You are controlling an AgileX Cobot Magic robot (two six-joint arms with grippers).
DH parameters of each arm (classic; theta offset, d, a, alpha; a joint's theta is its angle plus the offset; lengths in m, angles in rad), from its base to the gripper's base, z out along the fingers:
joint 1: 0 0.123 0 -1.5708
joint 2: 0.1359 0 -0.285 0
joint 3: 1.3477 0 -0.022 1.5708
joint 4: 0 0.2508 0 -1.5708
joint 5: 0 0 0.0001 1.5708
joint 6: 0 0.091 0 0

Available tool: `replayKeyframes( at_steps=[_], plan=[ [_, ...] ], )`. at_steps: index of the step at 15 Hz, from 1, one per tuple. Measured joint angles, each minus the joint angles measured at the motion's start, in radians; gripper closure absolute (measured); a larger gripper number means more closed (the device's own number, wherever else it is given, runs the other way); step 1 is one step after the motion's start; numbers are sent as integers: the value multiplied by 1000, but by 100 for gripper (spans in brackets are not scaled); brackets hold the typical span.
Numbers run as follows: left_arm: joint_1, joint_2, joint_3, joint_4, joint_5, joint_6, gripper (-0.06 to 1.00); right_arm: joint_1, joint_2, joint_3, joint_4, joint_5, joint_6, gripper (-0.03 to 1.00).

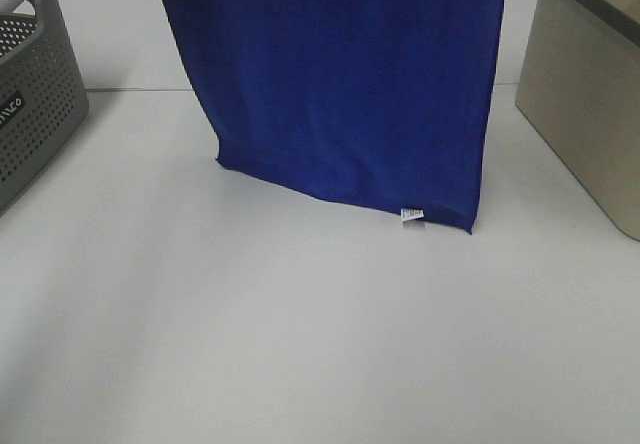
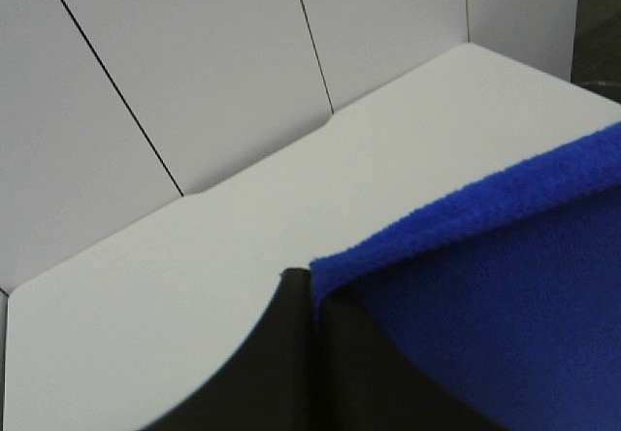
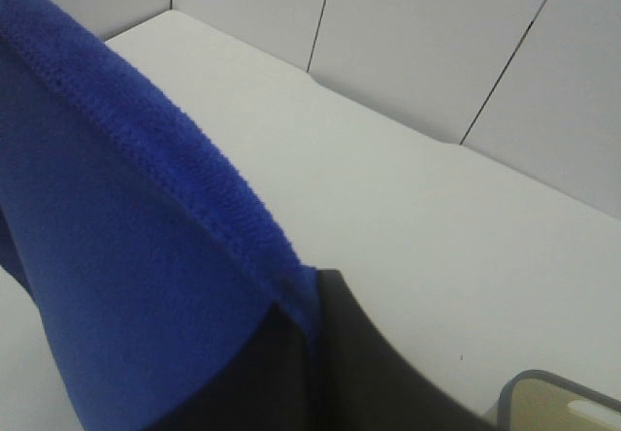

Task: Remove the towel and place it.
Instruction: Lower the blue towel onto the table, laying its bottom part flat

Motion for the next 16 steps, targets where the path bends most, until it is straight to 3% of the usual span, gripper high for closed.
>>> replayKeyframes(
  at_steps=[5, 6, 10, 13, 16],
  plan=[
    [0, 27, 0, 68, -79, -1, 94, 1, 60, 0, -38, -107, 2, 95],
    [0, 63, 0, 116, -136, -1, 94, -8, 91, 0, -43, -176, 3, 95],
    [1, 126, 0, 156, -398, -5, 94, -76, 151, 0, 0, -388, 5, 95],
    [4, 194, 0, 232, -665, -6, 94, -116, 210, 0, 56, -554, -18, 95],
    [12, 233, 1, 260, -718, -8, 94, -127, 236, 0, 108, -596, -71, 95]
  ],
)
